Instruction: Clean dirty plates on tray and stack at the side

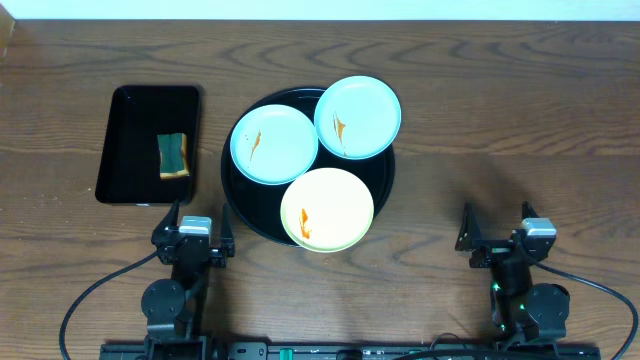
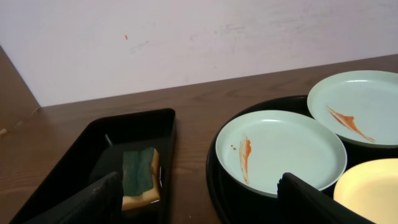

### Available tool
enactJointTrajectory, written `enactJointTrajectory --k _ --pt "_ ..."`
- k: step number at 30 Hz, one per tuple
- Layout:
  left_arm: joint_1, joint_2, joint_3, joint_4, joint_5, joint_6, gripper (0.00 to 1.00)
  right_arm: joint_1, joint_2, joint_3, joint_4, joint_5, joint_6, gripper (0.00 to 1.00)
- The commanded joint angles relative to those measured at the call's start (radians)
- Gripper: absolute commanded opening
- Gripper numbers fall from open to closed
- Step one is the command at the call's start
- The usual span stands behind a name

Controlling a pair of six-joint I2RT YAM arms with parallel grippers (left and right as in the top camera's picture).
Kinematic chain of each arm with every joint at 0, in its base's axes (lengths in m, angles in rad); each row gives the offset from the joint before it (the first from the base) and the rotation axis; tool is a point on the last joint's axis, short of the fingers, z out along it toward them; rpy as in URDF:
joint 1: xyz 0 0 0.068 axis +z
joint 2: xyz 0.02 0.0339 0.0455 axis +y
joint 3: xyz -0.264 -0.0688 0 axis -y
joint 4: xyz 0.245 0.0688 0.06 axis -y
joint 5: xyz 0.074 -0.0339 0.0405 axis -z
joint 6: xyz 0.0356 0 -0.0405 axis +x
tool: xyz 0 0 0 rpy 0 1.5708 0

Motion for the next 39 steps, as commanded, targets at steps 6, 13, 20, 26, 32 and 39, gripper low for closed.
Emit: enactJointTrajectory --k 6,13,20,26,32,39 --pt "-0.004 -0.006 -0.01 -0.045 0.011 0.016 0.8 -0.002 -0.002 -0.003 -0.001 -0.096 -0.006 0.99" --pt "-0.004 -0.006 -0.01 -0.039 0.016 0.016 0.8 -0.002 -0.002 -0.003 0.0 -0.122 0.055 0.99" --pt "-0.004 -0.006 -0.005 -0.026 0.022 -0.084 0.8 -0.002 0.003 0.022 -0.002 -0.175 0.065 0.99" --pt "-0.004 -0.002 0.043 -0.039 0.022 -0.126 0.8 -0.002 0.069 0.088 -0.003 -0.211 0.065 0.99" --pt "-0.004 0.066 0.154 -0.151 0.024 -0.19 0.8 -0.002 0.272 0.223 -0.003 -0.261 0.064 0.99" --pt "-0.004 0.24 0.315 -0.245 0.101 -0.194 0.8 -0.002 0.589 0.456 -0.037 -0.368 0.056 0.99"
